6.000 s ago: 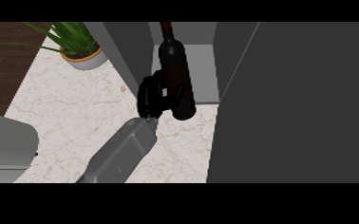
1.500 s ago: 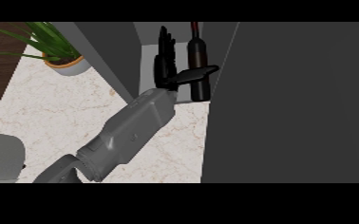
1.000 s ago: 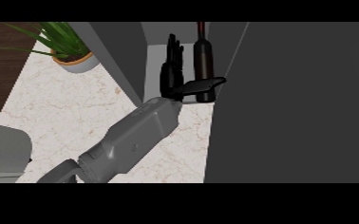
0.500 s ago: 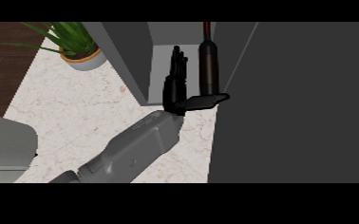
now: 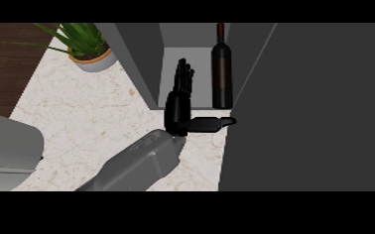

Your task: Pick up the wine, place it into the cabinet and close the cabinet

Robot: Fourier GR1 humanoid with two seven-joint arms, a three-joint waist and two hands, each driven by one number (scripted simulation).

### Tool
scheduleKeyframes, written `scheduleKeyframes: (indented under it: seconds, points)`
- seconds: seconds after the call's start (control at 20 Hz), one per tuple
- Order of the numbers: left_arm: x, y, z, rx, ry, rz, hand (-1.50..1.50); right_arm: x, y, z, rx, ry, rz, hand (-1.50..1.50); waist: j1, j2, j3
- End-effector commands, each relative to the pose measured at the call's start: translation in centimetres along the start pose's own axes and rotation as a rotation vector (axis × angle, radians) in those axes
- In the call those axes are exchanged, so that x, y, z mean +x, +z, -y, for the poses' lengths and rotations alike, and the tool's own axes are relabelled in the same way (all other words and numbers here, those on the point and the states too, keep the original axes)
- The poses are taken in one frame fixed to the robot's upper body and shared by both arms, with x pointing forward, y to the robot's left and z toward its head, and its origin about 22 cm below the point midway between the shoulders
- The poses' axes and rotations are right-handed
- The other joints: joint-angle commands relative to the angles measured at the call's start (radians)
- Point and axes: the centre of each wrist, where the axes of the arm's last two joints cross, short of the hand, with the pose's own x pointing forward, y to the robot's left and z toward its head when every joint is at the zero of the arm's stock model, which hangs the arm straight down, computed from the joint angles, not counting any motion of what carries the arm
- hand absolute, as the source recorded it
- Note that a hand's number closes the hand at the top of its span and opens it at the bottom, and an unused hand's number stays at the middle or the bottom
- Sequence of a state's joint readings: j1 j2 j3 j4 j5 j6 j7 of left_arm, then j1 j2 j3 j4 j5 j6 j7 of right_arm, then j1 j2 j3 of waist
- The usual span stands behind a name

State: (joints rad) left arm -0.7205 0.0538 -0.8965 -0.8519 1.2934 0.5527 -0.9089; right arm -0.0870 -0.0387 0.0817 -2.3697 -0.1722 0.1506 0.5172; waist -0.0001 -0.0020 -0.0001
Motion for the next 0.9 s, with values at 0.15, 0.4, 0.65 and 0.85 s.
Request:
scheduleKeyframes:
  seconds: [0.15, 0.4, 0.65, 0.85]
  points:
    - [3.6, 1.3, -1.1, -0.101, 0.016, 0.030, -1.50, 0.6, 0.0, -1.0, -0.016, 0.016, 0.005, -1.50, 0.005, -0.001, 0.000]
    - [4.7, 4.6, -3.8, -0.150, 0.007, 0.030, -1.50, -0.3, 0.1, 2.3, -0.045, 0.032, 0.027, -1.50, 0.009, -0.001, 0.001]
    - [7.4, 5.8, -5.6, -0.207, 0.040, 0.027, -1.50, -0.2, 0.9, 1.6, 0.113, 0.034, -0.029, 1.50, 0.008, -0.001, 0.001]
    - [10.6, 7.2, -7.5, -0.261, 0.050, 0.005, -1.50, 0.7, 0.5, 1.7, 0.171, 0.113, 0.018, 1.50, 0.011, -0.001, 0.001]
